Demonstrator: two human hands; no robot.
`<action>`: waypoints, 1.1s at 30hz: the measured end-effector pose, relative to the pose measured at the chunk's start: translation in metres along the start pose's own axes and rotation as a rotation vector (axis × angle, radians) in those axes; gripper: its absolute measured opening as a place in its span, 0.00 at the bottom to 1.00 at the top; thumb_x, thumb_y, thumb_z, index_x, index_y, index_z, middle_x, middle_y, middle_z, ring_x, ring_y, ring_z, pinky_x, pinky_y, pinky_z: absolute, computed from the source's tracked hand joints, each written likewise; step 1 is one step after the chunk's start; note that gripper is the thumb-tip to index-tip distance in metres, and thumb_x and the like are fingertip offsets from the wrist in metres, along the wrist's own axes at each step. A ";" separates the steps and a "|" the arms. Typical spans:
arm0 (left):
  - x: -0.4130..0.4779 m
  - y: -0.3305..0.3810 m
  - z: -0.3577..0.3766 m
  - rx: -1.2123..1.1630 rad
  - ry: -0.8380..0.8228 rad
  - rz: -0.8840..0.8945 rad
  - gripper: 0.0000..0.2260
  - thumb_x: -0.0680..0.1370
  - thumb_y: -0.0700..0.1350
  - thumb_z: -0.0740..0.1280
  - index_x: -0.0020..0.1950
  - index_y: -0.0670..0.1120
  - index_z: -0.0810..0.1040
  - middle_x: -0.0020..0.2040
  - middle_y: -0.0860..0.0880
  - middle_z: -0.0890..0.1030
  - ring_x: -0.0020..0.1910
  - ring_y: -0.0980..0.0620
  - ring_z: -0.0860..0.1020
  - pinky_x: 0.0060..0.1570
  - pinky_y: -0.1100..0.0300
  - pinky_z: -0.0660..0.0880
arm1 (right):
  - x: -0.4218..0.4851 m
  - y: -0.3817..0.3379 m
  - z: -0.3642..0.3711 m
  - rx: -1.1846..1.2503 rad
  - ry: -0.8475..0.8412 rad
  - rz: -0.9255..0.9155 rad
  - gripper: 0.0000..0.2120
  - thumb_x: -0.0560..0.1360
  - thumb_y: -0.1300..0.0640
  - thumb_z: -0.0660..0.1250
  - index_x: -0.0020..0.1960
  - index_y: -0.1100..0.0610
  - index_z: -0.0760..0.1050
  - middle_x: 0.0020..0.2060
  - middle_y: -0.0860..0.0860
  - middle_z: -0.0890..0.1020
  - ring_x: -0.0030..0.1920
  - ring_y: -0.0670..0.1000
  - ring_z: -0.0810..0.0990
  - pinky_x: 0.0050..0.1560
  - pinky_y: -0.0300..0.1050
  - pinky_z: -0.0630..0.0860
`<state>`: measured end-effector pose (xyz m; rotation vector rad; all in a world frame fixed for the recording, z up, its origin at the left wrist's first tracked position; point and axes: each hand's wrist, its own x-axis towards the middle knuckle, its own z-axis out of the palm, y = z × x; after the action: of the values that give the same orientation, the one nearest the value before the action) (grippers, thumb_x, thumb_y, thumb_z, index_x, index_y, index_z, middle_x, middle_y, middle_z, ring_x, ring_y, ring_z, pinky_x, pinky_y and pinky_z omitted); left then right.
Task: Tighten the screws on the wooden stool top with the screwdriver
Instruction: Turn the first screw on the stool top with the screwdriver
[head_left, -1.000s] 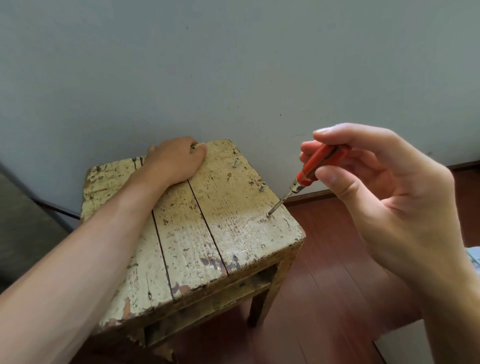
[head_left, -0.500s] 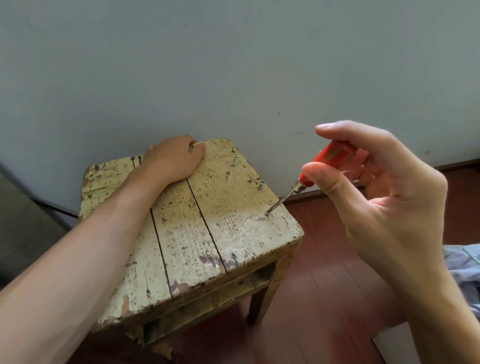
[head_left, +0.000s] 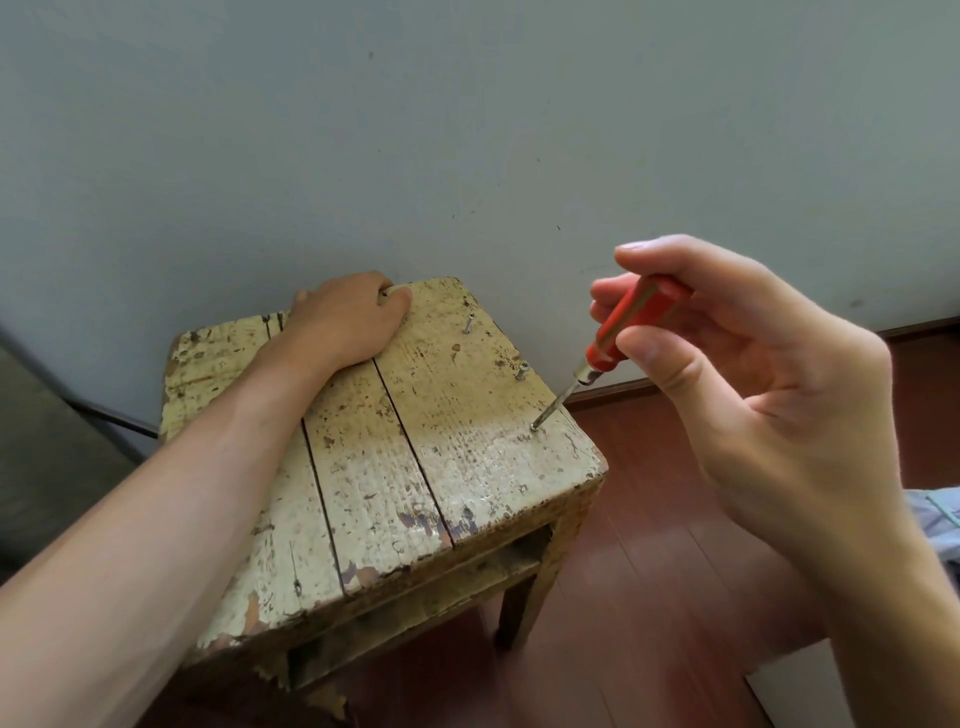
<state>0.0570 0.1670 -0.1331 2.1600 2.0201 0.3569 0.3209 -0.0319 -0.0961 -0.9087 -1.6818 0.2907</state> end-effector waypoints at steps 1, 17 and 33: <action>0.000 0.000 0.000 -0.001 0.001 0.000 0.24 0.84 0.61 0.52 0.72 0.50 0.73 0.70 0.47 0.76 0.69 0.42 0.73 0.70 0.42 0.65 | 0.000 0.000 0.001 -0.006 0.023 -0.004 0.18 0.82 0.62 0.74 0.68 0.49 0.78 0.55 0.43 0.87 0.58 0.50 0.88 0.58 0.55 0.84; 0.000 0.000 0.002 -0.003 0.008 -0.006 0.24 0.83 0.61 0.51 0.73 0.51 0.72 0.71 0.47 0.76 0.69 0.42 0.73 0.69 0.44 0.64 | 0.003 0.000 -0.008 0.087 -0.165 0.010 0.23 0.84 0.65 0.67 0.77 0.50 0.74 0.67 0.44 0.84 0.66 0.50 0.85 0.65 0.49 0.82; 0.000 -0.001 0.002 -0.006 0.009 -0.005 0.24 0.83 0.61 0.51 0.72 0.51 0.73 0.70 0.47 0.76 0.69 0.42 0.73 0.68 0.44 0.63 | 0.007 0.000 0.014 0.019 0.130 -0.007 0.19 0.77 0.57 0.80 0.64 0.47 0.79 0.49 0.43 0.87 0.50 0.50 0.87 0.53 0.48 0.83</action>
<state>0.0569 0.1672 -0.1347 2.1531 2.0269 0.3718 0.3076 -0.0239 -0.0956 -0.8890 -1.5600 0.2378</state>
